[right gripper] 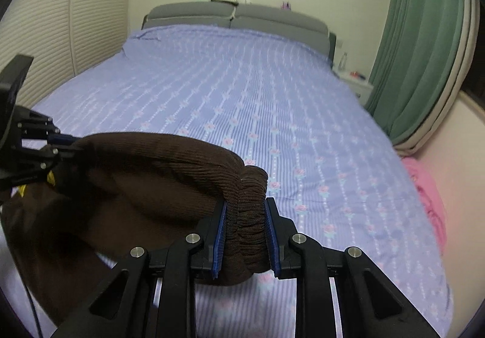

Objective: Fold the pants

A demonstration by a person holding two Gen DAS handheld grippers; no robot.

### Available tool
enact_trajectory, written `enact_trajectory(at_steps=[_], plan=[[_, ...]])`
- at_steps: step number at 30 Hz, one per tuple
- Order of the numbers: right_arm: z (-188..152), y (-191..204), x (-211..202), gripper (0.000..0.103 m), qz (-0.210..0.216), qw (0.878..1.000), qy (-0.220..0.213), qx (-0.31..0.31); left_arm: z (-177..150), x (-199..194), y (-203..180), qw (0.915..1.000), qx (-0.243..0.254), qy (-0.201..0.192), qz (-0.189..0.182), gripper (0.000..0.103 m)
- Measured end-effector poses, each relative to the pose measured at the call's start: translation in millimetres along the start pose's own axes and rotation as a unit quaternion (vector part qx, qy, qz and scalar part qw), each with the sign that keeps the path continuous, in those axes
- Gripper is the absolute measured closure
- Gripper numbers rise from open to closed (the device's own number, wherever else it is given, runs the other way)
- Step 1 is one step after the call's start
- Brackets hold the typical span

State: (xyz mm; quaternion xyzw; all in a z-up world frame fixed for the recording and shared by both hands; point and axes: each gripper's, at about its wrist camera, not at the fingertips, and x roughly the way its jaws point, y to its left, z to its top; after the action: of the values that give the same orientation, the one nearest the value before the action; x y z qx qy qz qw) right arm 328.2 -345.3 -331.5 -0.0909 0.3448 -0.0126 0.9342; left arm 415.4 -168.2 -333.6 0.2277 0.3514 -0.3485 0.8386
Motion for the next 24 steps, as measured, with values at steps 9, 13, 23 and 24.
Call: enact_trajectory(at_steps=[9,13,23,24], plan=[[-61.6,23.0,-57.4,0.079,-0.007,0.998,0.032,-0.049,-61.3,-37.7,-62.9,0.9991,-0.006,0.029,-0.030,0.090],[-95.4,29.6,-62.6,0.079,-0.002,0.996,0.068,-0.060,-84.9,-34.6,-84.8,0.9973,-0.013,0.059,-0.042,0.090],[-148.9,40.7,-66.0,0.078,0.001,0.991,0.117,-0.062,-133.8,-26.5,-123.0,0.9951,-0.004,0.089,-0.044,0.090],[-152.3,42.2,-65.9,0.078,0.003,0.991,0.119,-0.060,-138.2,-26.1,-125.5,0.9950,-0.002,0.090,-0.044,0.090]])
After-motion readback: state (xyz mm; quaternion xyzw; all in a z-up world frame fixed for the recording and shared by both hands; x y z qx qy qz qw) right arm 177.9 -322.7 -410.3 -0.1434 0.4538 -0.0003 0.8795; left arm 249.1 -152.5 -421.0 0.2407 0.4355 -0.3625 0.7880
